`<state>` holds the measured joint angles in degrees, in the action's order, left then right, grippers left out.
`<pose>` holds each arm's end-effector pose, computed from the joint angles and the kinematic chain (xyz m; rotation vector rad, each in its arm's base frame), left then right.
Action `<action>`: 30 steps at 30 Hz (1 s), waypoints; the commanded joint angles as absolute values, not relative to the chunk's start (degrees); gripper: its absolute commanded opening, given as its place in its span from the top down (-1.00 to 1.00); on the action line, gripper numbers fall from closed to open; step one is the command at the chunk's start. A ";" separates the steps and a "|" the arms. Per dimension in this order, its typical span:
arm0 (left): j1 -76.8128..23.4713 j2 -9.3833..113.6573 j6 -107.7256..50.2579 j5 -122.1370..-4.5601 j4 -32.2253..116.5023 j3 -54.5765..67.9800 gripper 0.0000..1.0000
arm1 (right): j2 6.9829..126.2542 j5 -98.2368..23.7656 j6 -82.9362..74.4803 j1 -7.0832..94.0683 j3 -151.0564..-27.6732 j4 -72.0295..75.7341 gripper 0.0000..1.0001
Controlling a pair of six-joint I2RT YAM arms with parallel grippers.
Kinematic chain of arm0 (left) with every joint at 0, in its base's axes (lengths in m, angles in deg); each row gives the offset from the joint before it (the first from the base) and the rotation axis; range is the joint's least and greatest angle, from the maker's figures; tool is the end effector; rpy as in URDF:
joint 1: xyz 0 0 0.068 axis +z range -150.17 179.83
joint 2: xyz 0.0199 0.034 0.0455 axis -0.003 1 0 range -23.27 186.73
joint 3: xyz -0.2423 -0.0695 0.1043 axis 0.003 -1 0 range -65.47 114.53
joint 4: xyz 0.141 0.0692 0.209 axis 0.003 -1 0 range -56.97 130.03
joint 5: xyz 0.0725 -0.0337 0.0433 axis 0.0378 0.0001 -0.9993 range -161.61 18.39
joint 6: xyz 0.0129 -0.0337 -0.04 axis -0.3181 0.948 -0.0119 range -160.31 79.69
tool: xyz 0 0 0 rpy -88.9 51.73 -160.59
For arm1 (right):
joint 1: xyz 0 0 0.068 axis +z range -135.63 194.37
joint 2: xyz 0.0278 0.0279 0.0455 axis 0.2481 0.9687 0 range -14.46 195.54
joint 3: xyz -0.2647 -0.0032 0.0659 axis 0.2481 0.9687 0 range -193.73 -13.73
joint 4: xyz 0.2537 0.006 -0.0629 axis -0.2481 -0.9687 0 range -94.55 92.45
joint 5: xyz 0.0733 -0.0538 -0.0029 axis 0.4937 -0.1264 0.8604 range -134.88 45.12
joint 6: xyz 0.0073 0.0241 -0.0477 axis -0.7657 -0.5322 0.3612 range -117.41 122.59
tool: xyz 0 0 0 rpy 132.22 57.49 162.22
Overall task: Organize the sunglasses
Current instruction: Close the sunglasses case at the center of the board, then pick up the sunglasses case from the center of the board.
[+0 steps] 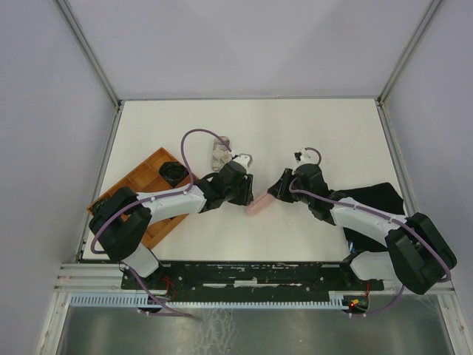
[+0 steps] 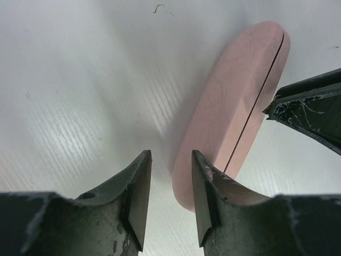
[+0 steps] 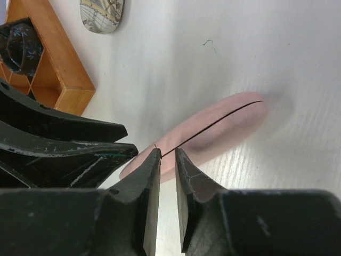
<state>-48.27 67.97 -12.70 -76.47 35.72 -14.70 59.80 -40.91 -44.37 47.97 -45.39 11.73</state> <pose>0.2219 -0.2426 0.1870 0.3874 2.3848 -0.5364 0.2160 0.1465 0.1857 0.2235 2.2764 0.8578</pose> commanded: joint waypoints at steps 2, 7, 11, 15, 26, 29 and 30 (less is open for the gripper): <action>-48.48 64.01 -14.12 -75.85 39.57 -16.49 0.05 | 58.32 -41.26 -43.19 47.75 -45.22 14.77 0.65; -48.50 63.51 -14.36 -75.75 40.16 -16.81 0.01 | 57.06 -40.23 -42.98 47.73 -44.93 16.16 0.79; -48.53 64.62 -14.41 -75.11 40.20 -16.61 0.01 | 55.31 -40.37 -42.98 47.68 -44.41 15.88 0.79; -48.51 66.02 -14.30 -74.03 40.86 -16.69 0.01 | 53.28 -43.34 -43.46 47.71 -44.71 10.26 0.79; -48.54 69.49 -14.51 -69.86 42.19 -14.85 0.03 | 55.67 -52.04 -44.74 47.72 -45.92 -4.28 0.98; -48.79 70.41 -14.60 -69.39 42.24 -13.99 0.04 | 60.17 -48.24 -44.33 47.68 -47.27 -2.18 0.98; -48.93 70.65 -14.68 -69.26 42.24 -13.56 0.04 | 61.80 -46.30 -44.32 47.69 -47.68 -0.53 0.98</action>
<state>-48.31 69.96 -12.72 -71.03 39.35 -16.54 57.13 -49.56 -44.66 47.95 -44.78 -1.91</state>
